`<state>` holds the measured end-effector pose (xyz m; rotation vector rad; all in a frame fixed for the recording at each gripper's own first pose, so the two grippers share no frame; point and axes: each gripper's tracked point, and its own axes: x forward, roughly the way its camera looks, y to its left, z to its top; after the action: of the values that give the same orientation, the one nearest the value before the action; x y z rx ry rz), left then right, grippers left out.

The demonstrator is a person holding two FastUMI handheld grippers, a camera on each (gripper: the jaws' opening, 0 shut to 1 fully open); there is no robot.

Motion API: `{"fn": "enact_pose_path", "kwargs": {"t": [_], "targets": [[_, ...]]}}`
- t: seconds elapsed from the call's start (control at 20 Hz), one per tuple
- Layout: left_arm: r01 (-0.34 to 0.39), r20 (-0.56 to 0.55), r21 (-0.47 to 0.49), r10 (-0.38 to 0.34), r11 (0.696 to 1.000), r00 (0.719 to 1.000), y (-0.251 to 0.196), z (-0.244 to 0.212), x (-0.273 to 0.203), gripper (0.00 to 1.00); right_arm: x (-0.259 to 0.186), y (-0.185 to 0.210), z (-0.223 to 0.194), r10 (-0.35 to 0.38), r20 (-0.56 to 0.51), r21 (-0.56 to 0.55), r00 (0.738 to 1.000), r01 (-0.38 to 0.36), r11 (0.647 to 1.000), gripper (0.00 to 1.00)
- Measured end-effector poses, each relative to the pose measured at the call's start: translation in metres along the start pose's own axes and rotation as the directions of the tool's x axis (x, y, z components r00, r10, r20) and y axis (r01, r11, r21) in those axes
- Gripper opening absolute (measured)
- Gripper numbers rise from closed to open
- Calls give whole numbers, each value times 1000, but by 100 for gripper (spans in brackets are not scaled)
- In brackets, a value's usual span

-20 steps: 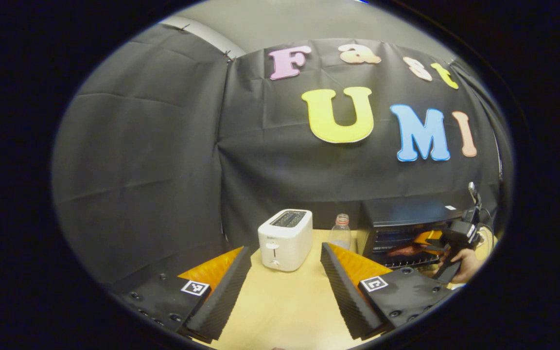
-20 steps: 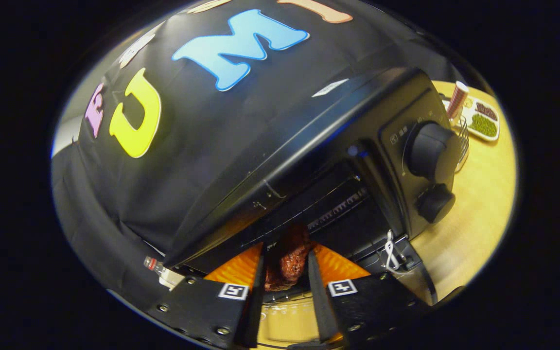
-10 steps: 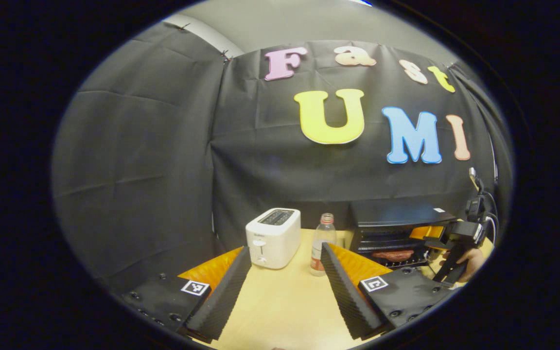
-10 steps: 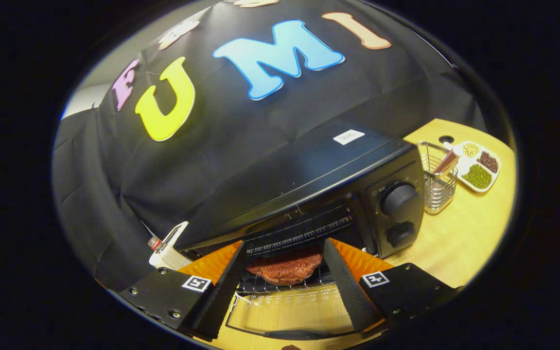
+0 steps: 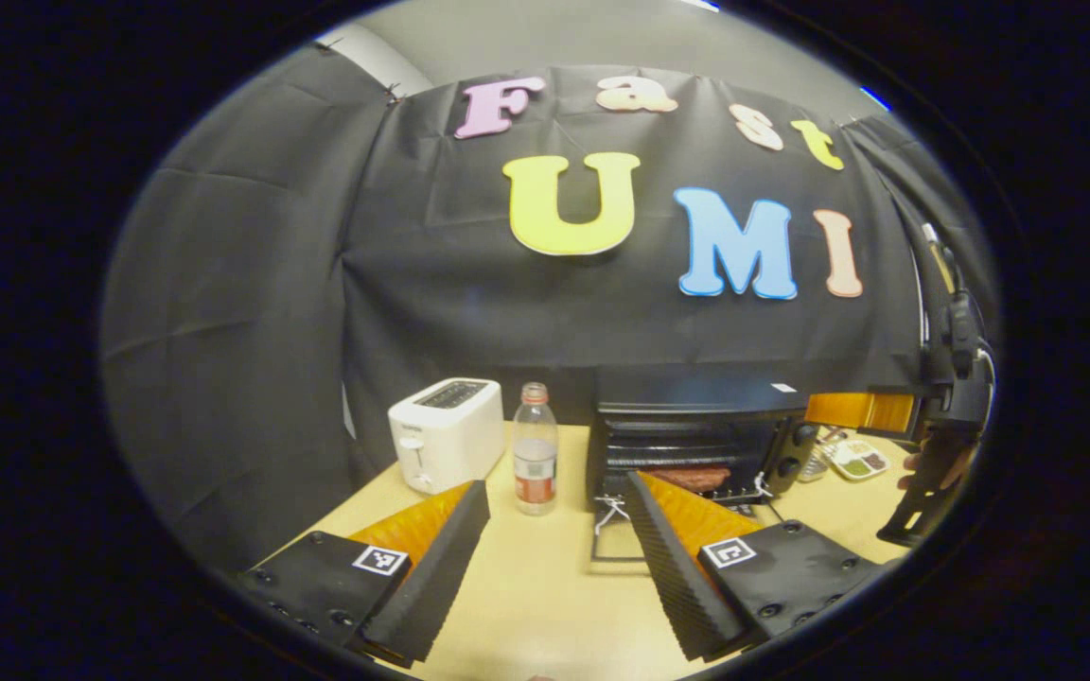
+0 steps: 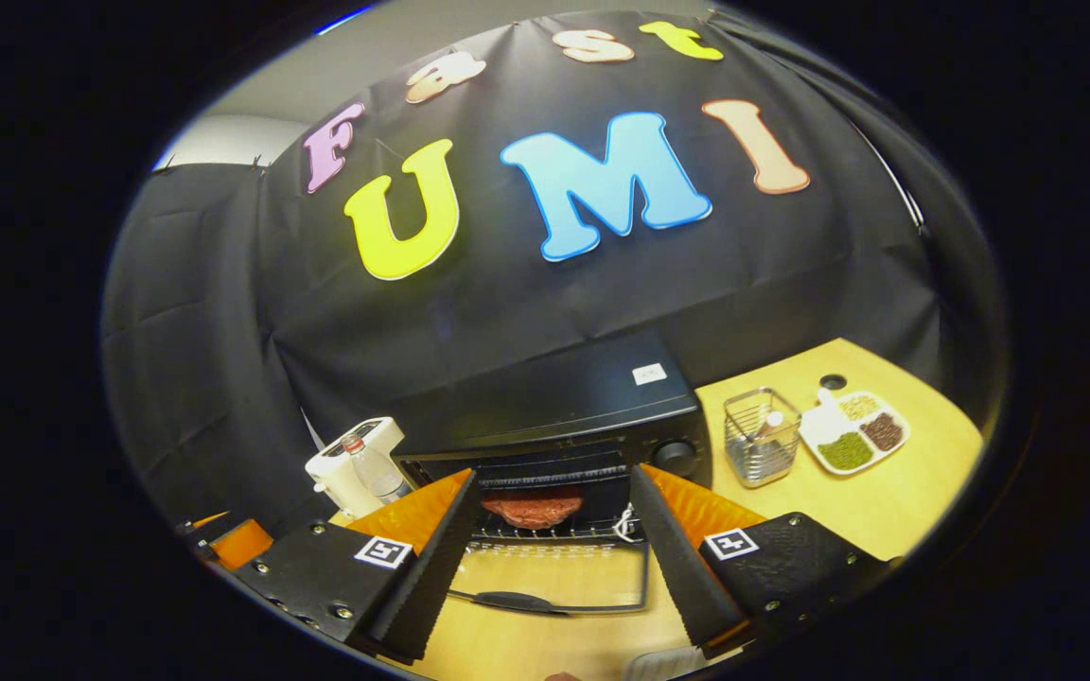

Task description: Open the electric oven with the left hand, put the food in, and close the electric oven.

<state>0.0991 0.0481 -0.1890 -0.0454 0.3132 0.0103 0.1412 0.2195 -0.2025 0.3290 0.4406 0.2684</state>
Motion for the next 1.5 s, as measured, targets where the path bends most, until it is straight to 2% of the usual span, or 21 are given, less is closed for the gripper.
{"fn": "enact_pose_path", "kwargs": {"t": [0.2,0.35,0.45,0.5,0.55,0.8,1.15,1.3,1.35,1.5], "targets": [[76,-53,25,-75,997,996,-36,-27,6,100,-42,-24,19,-46,66,-98,997,53,994,96],[148,-130,28,-143,989,981,-66,-56,14,100,-69,-46,27,-96,97,-137,991,109,985,96],[181,-172,28,-174,983,970,-80,-73,17,91,-85,-61,32,-131,116,-154,985,148,977,96],[197,-191,25,-188,980,963,-88,-80,19,100,-93,-67,32,-146,120,-159,982,164,974,96],[214,-211,18,-206,977,956,-98,-87,21,98,-101,-73,34,-160,124,-162,979,180,970,96],[278,-329,-14,-267,961,906,-134,-134,35,98,-127,-106,39,-245,136,-185,960,268,946,96],[301,-481,-35,-280,953,831,-153,-186,60,98,-157,-144,37,-356,133,-175,925,376,910,97],[291,-524,-15,-255,957,813,-152,-199,72,98,-163,-148,39,-367,131,-163,921,385,908,96],[294,-541,-5,-250,956,803,-152,-203,75,100,-165,-151,40,-375,132,-164,917,394,904,96],[298,-591,13,-233,954,772,-155,-218,80,98,-168,-155,40,-386,132,-164,913,404,900,96]]}}
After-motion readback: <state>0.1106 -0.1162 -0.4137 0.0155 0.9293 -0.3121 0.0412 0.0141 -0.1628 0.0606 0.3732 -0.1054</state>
